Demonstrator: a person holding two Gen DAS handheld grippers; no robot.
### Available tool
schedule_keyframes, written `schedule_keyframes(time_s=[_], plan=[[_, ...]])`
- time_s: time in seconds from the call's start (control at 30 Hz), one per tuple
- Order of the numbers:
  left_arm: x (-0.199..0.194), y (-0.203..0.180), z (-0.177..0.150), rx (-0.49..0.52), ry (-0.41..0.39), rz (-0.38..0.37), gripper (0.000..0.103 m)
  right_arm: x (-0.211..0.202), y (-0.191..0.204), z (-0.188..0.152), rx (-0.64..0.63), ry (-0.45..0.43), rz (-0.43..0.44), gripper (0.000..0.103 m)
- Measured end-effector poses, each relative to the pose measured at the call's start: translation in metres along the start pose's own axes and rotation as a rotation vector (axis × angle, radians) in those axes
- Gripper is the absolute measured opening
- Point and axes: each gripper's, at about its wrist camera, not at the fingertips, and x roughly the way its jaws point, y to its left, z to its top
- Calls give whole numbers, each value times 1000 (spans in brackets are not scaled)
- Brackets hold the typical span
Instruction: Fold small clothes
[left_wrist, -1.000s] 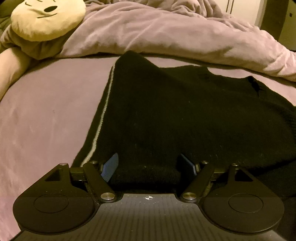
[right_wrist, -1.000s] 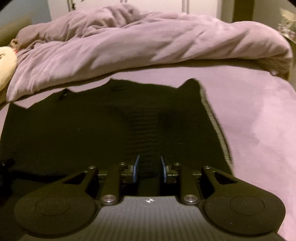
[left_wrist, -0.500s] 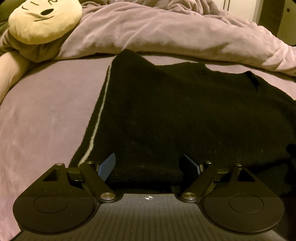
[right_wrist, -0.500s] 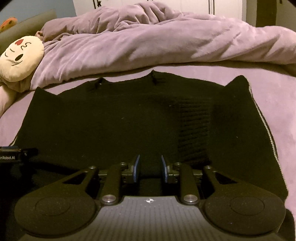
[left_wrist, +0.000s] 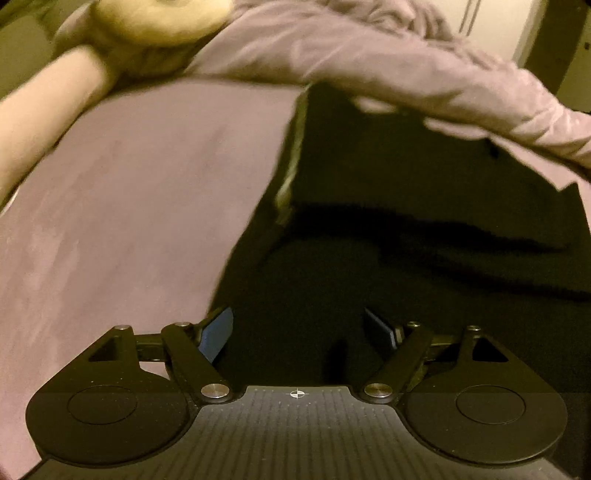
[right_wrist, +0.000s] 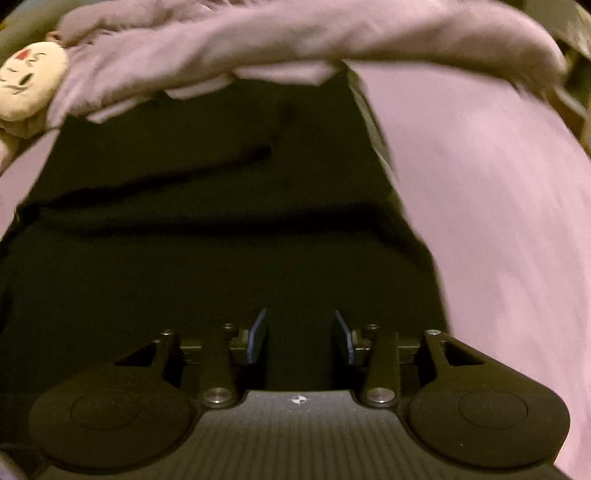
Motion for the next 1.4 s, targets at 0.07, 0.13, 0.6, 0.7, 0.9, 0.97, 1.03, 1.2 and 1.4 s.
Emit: schedule_keyframes(time_s=[0.07, 0.13, 0.6, 0.7, 0.9, 0.97, 1.03, 1.2, 1.4], plan=[[-13, 15, -24, -17, 47, -2, 83, -17, -19, -25, 53, 47, -17, 47], [-21, 23, -42, 7, 98, 25, 83, -31, -35, -48, 94, 81, -43, 53], [-17, 49, -83, -127, 262, -4, 82, -31, -77, -93, 183, 162, -52, 63], [-17, 51, -84, -131, 269, -1, 80, -32, -76, -96, 187, 161, -44, 54], [-13, 49, -80, -131, 286, 4, 65, -36, -73, -93, 174, 167, -49, 37], [-10, 48, -78, -124, 292, 4, 62, -37, -72, -91, 163, 166, -47, 28], [-10, 47, -77, -130, 298, 2, 59, -37, -72, -89, 163, 165, -26, 12], [-10, 48, -76, -148, 302, -3, 47, -30, -70, -87, 162, 176, 4, 8], [-17, 53, -69, -207, 325, -91, 11, -37, -74, -86, 279, 160, 84, 8]])
